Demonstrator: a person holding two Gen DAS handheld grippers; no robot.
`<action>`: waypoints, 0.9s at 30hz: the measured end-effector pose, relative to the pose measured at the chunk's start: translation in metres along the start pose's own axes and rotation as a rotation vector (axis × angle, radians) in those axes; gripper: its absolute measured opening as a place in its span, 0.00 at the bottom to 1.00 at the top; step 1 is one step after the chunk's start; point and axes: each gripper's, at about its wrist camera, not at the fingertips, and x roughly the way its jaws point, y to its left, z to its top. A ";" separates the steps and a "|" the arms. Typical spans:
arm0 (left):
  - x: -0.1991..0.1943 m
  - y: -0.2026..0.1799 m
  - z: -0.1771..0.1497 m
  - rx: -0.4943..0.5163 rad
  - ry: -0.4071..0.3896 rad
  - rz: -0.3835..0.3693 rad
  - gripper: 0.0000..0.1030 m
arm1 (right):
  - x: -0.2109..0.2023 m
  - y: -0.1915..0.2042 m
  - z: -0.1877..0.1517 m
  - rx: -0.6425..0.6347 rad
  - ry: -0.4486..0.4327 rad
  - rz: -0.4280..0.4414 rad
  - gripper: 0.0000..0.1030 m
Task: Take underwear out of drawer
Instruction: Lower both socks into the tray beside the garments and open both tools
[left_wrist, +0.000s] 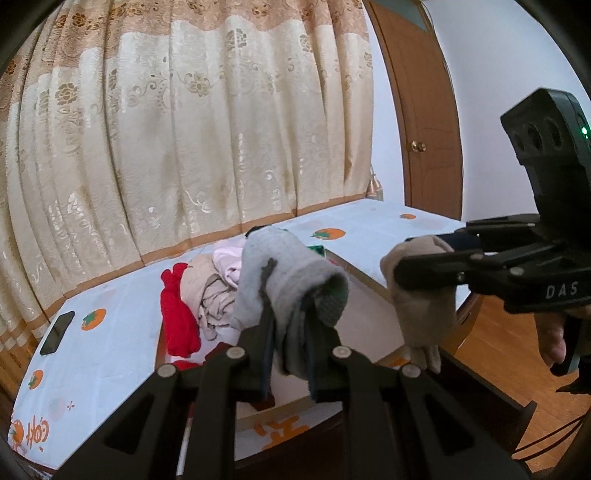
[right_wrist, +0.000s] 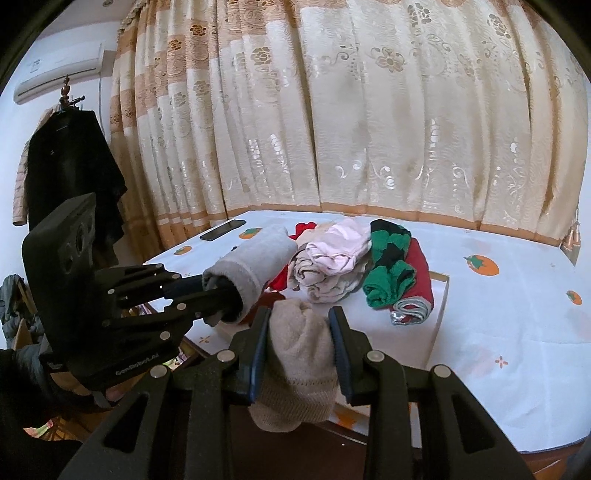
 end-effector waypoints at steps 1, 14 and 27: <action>0.002 0.000 0.001 0.000 0.000 0.000 0.12 | 0.002 -0.002 0.001 0.000 0.002 -0.003 0.34; 0.041 0.007 0.013 -0.006 0.042 -0.023 0.12 | 0.019 -0.033 0.012 0.037 0.030 -0.039 0.34; 0.068 0.011 0.018 -0.006 0.096 -0.042 0.12 | 0.050 -0.052 0.025 0.067 0.074 -0.042 0.34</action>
